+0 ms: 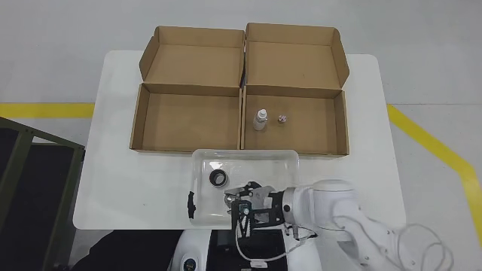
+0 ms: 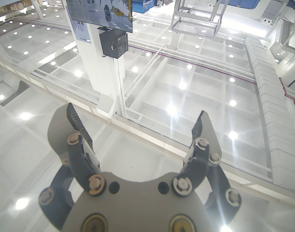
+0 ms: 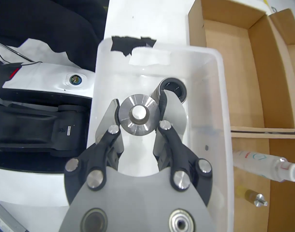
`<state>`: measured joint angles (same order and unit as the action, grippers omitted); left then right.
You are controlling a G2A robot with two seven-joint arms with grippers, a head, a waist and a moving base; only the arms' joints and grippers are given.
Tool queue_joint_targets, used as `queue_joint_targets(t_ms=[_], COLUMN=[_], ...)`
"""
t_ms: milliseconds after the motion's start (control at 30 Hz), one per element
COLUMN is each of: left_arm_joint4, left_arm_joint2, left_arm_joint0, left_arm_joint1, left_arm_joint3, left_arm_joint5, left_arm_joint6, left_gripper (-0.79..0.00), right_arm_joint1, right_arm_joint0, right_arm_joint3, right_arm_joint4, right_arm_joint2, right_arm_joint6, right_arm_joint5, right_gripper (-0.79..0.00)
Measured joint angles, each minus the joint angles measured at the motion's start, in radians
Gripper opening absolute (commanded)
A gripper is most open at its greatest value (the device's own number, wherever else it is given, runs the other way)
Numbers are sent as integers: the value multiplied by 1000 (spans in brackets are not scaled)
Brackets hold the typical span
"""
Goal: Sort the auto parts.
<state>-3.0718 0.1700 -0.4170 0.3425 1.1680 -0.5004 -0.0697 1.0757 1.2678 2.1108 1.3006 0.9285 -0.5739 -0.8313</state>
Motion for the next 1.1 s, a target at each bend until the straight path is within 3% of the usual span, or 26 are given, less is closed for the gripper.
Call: queue_joint_targets(t_ms=[533, 1100], left_arm_joint4=[0, 0], left_arm_joint2=[0, 0], left_arm_joint0=[0, 0], left_arm_joint1=[0, 0], left_arm_joint3=[0, 0], left_arm_joint5=[0, 0], left_arm_joint6=[0, 0], left_gripper=[0, 0], right_arm_joint1=[9, 3], right_arm_joint0=[-74, -73], right_arm_joint3=[40, 58], right_arm_joint4=[-264, -420], right_arm_joint2=[127, 315], right_arm_joint6=[240, 448], right_arm_joint5=[120, 119], right_gripper=[-785, -785])
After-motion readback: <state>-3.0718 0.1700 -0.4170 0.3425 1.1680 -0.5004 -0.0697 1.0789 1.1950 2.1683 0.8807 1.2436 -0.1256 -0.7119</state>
